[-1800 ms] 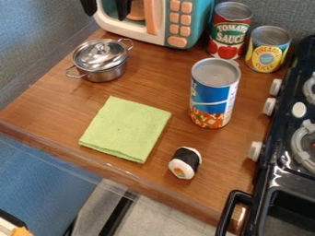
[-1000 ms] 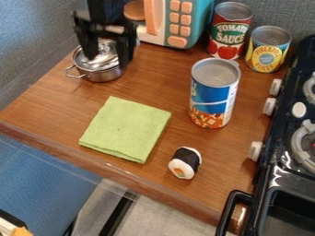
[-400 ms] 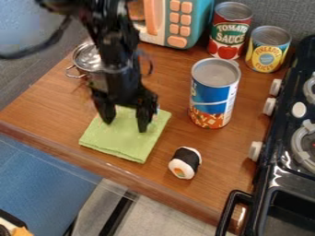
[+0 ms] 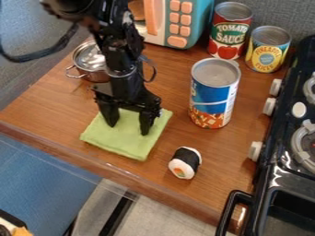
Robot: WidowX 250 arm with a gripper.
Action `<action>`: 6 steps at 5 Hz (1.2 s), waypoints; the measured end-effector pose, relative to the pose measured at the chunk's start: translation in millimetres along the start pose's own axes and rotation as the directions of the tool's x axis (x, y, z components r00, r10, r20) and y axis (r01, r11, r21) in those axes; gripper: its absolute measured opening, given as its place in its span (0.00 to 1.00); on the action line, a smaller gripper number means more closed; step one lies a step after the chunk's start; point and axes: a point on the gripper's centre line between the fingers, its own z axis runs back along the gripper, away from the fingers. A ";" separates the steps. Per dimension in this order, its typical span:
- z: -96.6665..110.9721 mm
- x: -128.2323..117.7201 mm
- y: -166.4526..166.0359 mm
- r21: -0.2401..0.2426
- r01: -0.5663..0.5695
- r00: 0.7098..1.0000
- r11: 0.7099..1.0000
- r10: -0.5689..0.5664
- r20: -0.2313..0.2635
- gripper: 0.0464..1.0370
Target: Move the green cloth between the pot and the can
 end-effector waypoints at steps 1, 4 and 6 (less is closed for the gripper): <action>4.7 32.3 -3.5 -0.019 -0.004 1.000 1.000 0.004 0.028 0.96; 4.2 112.8 -31.7 -0.065 -0.047 0.994 0.997 0.053 0.098 0.96; 10.3 100.9 -27.0 -0.056 -0.012 0.997 0.998 0.017 0.079 0.96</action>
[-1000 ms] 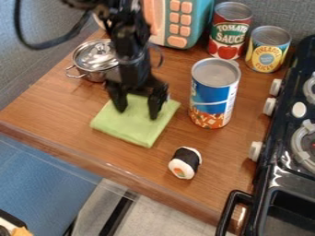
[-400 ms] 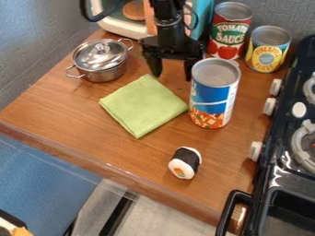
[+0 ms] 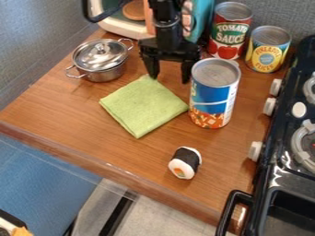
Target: Move the green cloth between the pot and the can
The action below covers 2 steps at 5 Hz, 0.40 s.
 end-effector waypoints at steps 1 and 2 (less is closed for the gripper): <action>21.6 -10.7 3.3 0.011 0.060 0.998 0.998 -0.060 0.023 0.96; 15.0 -25.8 14.8 0.037 0.082 0.996 0.996 -0.081 -0.025 0.96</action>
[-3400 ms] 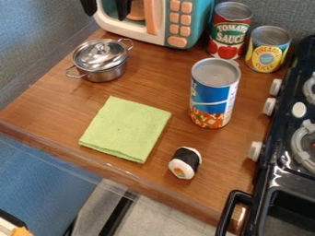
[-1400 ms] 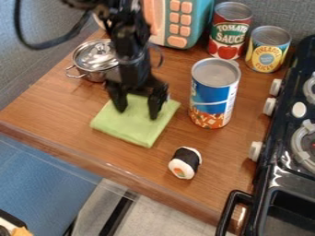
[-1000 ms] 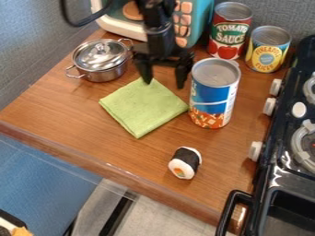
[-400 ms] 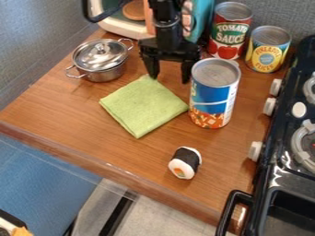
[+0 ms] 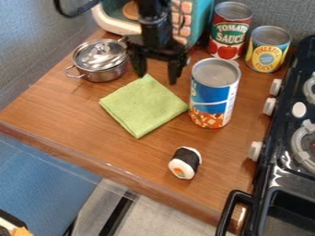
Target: Move the green cloth between the pot and the can
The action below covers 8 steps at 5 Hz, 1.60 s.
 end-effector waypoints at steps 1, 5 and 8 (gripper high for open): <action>-10.4 -16.7 6.1 0.033 0.023 0.999 0.999 -0.021 -0.047 0.96; -41.1 13.5 12.2 0.070 -0.032 0.997 0.997 0.037 -0.061 0.96; -43.3 44.3 0.4 0.042 -0.202 0.977 0.979 0.204 -0.063 0.96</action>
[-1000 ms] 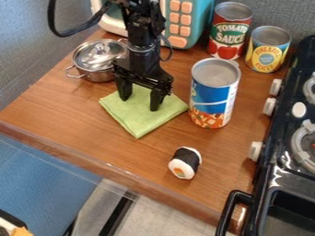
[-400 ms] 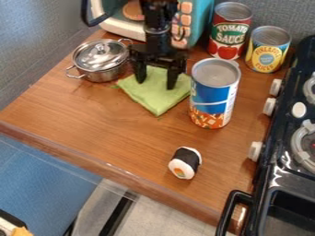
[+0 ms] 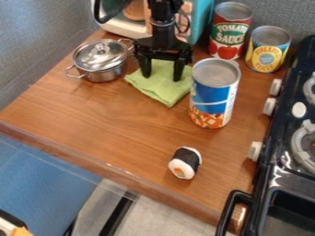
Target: Move the green cloth between the pot and the can
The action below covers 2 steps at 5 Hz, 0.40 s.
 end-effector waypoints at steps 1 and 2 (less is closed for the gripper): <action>2.4 -4.4 -2.8 0.011 -0.007 0.999 1.000 0.008 -0.035 0.96; 17.2 -8.3 -7.2 0.010 0.018 0.999 1.000 -0.017 -0.049 0.96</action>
